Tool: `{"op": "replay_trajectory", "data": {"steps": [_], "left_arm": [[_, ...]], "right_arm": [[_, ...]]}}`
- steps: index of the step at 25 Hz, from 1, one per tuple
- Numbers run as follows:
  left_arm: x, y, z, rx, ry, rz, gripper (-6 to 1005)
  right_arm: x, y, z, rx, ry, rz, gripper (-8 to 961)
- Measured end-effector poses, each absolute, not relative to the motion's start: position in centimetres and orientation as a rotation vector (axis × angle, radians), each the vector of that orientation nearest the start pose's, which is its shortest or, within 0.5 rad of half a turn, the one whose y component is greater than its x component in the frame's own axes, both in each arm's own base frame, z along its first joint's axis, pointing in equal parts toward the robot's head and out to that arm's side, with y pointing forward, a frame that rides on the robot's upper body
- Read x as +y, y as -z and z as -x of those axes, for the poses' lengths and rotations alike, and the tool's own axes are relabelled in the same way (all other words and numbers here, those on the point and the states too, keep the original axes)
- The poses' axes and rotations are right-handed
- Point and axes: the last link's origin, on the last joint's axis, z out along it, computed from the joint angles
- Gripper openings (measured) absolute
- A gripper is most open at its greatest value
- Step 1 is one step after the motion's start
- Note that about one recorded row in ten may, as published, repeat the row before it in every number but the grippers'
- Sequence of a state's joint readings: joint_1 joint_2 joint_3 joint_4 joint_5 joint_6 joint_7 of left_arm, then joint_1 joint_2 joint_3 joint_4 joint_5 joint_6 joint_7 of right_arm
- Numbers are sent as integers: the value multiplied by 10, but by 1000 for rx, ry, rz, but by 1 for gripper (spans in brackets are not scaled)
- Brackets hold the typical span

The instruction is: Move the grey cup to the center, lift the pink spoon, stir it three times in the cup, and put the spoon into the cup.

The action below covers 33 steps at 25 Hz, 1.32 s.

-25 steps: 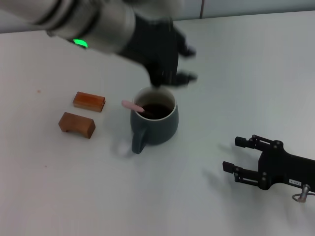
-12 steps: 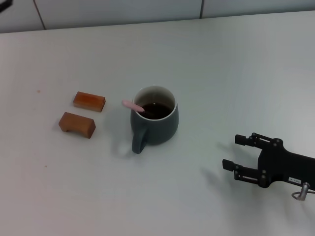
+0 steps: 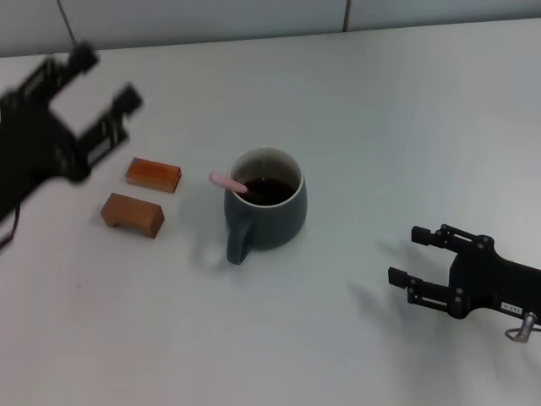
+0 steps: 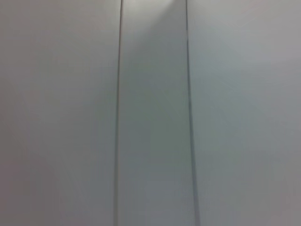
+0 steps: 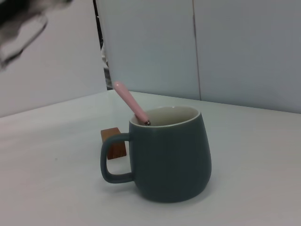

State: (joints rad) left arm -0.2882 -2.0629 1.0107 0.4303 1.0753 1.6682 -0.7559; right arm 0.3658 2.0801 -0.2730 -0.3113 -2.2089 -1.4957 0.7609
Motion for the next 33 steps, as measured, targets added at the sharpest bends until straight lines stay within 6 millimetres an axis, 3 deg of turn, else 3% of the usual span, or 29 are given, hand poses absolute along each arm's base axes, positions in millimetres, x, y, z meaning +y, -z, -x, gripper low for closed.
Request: {"op": "replay_trajectory", "data": {"steps": [3,11,17,33], "left_arm": [[253,-5,300,-225,1112,2080,580],[220,17,331,-379,960,2096,837],[202,35,339,-441,893,2207,833],[196,46,339,-430,853,2306,833]], "right_arm": [[245,38,-344,530,-661,2518,763],[242,42,-343,538,-674,2520,762],[243,43,-342,537,-684,2513,762],[237,43,-344,516,-682,2511,762]]}}
